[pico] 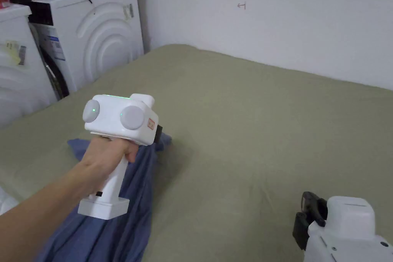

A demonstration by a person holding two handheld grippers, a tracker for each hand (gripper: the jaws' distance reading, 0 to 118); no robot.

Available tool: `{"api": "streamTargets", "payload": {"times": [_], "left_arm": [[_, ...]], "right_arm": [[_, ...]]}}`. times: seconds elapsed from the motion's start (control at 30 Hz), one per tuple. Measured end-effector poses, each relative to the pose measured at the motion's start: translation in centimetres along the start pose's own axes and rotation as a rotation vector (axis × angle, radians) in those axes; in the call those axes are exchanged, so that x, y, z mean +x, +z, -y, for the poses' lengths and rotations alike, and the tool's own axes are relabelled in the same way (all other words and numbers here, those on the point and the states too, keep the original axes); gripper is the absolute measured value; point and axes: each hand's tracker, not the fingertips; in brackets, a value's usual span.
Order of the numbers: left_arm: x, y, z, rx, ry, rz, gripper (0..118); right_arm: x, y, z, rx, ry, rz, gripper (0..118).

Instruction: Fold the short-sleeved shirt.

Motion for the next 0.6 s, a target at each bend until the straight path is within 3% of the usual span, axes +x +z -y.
{"api": "streamTargets", "payload": {"times": [0.3,0.6], "left_arm": [[21.9,6.8,-3.6,0.127,-0.192,0.348,0],[43.4,8.3,-1.5,0.059,-0.362,0.714,0]], "right_arm": [[11.5,8.5,0.3,0.021,-0.017,0.285,0],[21.0,14.0,1.6,0.018,-0.092,0.519,0]]}}
